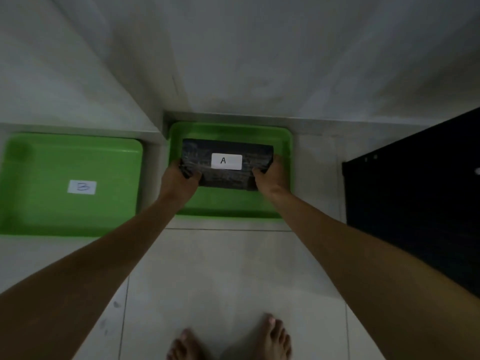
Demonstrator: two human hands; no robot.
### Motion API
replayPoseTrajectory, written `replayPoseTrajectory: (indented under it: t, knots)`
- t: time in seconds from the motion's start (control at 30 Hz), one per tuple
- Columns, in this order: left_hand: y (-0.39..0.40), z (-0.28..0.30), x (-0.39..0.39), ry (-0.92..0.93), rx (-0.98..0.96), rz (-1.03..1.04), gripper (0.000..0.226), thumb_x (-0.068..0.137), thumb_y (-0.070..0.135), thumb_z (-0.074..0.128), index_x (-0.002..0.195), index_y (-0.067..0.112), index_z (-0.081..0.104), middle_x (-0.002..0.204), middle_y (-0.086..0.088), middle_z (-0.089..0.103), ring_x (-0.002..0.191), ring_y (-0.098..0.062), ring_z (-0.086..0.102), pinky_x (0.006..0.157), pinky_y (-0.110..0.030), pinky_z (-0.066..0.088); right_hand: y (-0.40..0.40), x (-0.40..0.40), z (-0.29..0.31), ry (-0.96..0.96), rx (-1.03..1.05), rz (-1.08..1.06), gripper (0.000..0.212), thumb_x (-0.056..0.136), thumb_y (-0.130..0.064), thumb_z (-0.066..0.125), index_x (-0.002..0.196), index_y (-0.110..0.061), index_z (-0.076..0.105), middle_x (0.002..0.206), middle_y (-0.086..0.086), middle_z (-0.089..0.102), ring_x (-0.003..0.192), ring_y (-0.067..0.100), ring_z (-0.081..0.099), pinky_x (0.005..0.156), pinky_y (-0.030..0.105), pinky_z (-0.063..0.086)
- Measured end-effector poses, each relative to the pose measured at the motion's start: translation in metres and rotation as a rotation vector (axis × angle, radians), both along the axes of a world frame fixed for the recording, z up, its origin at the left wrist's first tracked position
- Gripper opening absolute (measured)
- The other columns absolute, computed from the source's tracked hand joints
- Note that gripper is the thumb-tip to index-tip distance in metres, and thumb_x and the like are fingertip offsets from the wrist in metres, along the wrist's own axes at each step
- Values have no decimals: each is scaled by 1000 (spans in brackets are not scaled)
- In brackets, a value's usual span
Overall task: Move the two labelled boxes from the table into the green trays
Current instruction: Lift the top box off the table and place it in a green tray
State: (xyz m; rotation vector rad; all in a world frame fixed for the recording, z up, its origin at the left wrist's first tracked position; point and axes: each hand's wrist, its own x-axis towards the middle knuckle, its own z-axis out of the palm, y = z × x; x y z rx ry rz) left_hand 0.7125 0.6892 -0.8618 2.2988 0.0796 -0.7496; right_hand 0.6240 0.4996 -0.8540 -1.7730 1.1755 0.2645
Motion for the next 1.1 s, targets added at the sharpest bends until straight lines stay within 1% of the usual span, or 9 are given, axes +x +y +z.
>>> replayPoseTrajectory:
  t: [0.1, 0.23, 0.3, 0.43, 0.53, 0.63, 0.8, 0.87, 1.1]
  knots:
    - [-3, -17, -3, -9, 17, -6, 36, 89, 19, 69, 121, 8, 58, 112, -10, 68, 88, -23, 58, 74, -30, 42, -4, 4, -17, -15, -20, 29, 55, 95, -16, 64, 145, -10, 43, 138, 14, 58, 126, 34, 57, 107, 44, 48]
    - [-1, -17, -2, 13, 46, -39, 48, 88, 21, 70, 130, 7, 52, 122, -15, 66, 108, -35, 63, 85, -36, 50, -5, 4, -16, 1, -43, 100, 58, 93, -15, 65, 146, -9, 42, 139, 15, 55, 128, 33, 55, 107, 44, 48]
    - [3, -8, -2, 21, 74, -71, 61, 86, 24, 72, 138, 7, 44, 126, -19, 62, 115, -38, 60, 96, -48, 51, -3, 2, -6, 35, -86, 130, 57, 93, -17, 65, 144, -6, 42, 137, 16, 55, 126, 34, 56, 105, 44, 50]
    - [4, 49, 2, -23, 112, -223, 65, 88, 25, 69, 143, 11, 37, 121, -19, 61, 107, -36, 63, 93, -52, 53, 0, -1, 50, 85, -163, 167, 60, 98, -27, 58, 150, -6, 38, 145, 17, 46, 133, 36, 48, 105, 40, 45]
    - [2, 120, 14, -81, 179, -427, 74, 89, 29, 67, 151, 13, 30, 122, -23, 60, 108, -39, 60, 94, -50, 50, -2, -1, 123, 104, -190, 262, 49, 100, -31, 54, 139, -3, 48, 140, 18, 50, 127, 35, 52, 97, 38, 47]
    - [-7, 205, 29, -144, 214, -545, 73, 92, 46, 61, 151, 14, 34, 139, -24, 51, 125, -41, 50, 102, -49, 44, -13, 2, 210, 87, -224, 318, 40, 100, -31, 54, 126, -1, 59, 131, 18, 58, 116, 34, 60, 92, 42, 54]
    - [-29, 364, 19, -158, 240, -643, 84, 84, 79, 36, 155, 33, 27, 160, -9, 31, 145, -30, 29, 110, -52, 35, -22, -14, 366, 60, -237, 412, 46, 98, -33, 56, 135, -5, 57, 135, 16, 58, 121, 33, 58, 98, 40, 52]
    - [-52, 451, 9, -209, 195, -696, 90, 79, 87, 27, 154, 37, 26, 162, -5, 28, 147, -28, 26, 112, -51, 30, -40, -28, 462, 21, -253, 411, 51, 97, -37, 56, 141, -10, 54, 139, 11, 58, 127, 30, 57, 102, 37, 48]
    - [-120, 673, -81, -320, 134, -892, 102, 70, 92, 14, 156, 37, 21, 165, 3, 19, 151, -18, 17, 119, -39, 16, -101, -157, 697, -78, -429, 454, 50, 97, -42, 55, 141, -17, 53, 134, 5, 64, 122, 28, 60, 101, 44, 49]
